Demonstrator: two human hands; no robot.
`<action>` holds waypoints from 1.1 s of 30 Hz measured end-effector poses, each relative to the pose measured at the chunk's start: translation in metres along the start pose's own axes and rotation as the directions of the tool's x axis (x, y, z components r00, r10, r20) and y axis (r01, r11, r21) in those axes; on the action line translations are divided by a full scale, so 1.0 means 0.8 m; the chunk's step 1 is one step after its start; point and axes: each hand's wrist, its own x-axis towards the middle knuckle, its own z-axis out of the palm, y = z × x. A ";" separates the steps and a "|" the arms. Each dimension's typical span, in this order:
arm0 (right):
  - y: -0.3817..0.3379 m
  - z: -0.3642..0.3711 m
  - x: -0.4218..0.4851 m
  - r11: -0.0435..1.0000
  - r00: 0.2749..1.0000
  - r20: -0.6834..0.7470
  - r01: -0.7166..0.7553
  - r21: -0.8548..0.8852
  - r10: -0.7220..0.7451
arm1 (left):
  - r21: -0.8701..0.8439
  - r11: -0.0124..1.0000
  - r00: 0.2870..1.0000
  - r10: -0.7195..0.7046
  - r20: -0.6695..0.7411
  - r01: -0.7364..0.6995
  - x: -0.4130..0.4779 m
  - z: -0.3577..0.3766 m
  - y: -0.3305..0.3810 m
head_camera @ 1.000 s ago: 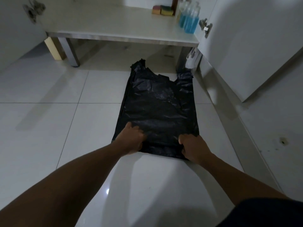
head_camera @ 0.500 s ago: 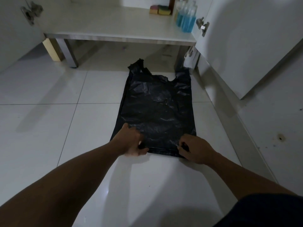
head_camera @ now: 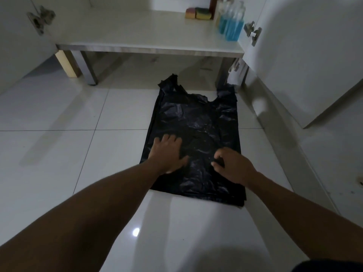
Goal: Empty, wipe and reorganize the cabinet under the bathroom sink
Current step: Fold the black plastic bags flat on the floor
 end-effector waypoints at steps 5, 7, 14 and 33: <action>0.005 -0.026 0.081 1.000 0.999 0.032 -0.029 0.008 0.029 | -0.067 0.994 0.996 -0.089 -0.003 0.088 0.080 -0.017 -0.013; 0.008 -0.030 0.115 1.000 0.999 0.053 -0.006 0.025 0.005 | -0.091 0.987 0.991 -0.130 0.015 0.131 0.110 -0.012 -0.022; 0.003 -0.041 0.237 0.994 0.993 0.069 0.087 0.061 -0.091 | -0.088 0.968 0.971 -0.228 0.065 0.233 0.167 0.063 -0.051; -0.100 -0.015 0.507 0.954 0.974 -0.003 -0.223 0.200 0.228 | -0.147 0.942 0.951 -0.309 -0.024 0.302 0.161 0.098 -0.051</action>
